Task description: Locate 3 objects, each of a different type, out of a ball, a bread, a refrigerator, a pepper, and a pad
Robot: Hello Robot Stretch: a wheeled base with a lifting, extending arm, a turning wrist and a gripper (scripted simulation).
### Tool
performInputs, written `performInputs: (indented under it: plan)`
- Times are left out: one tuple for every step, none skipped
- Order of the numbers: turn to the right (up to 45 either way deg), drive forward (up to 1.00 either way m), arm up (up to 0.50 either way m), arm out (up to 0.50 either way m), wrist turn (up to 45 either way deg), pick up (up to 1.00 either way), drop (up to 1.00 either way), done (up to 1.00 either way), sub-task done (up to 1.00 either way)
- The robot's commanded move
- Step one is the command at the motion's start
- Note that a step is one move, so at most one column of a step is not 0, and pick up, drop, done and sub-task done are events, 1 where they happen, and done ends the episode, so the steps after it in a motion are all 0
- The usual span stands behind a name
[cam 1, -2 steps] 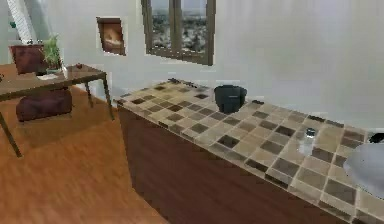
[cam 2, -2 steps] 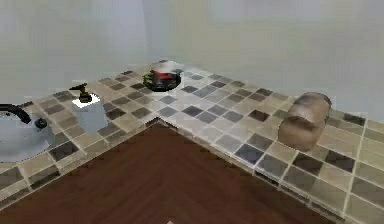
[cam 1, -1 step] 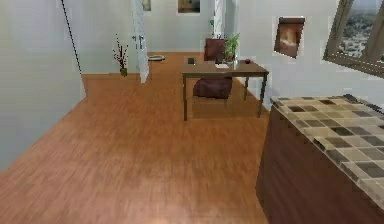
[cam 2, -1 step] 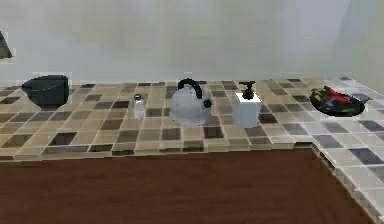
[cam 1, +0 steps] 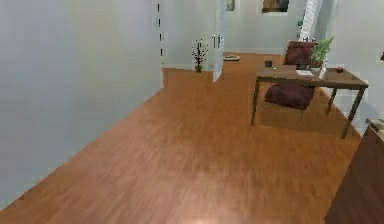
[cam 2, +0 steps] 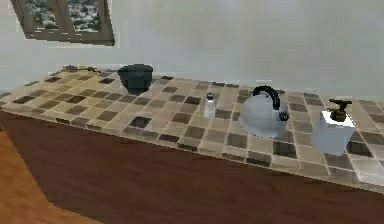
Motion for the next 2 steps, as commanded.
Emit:
performInputs:
  plan:
    - [0.0, 1.0, 0.0, 0.0, 0.0, 0.0, 0.0, 0.0, 0.0]
    - [0.0, 1.0, 0.0, 0.0, 0.0, 0.0, 0.0, 0.0, 0.0]
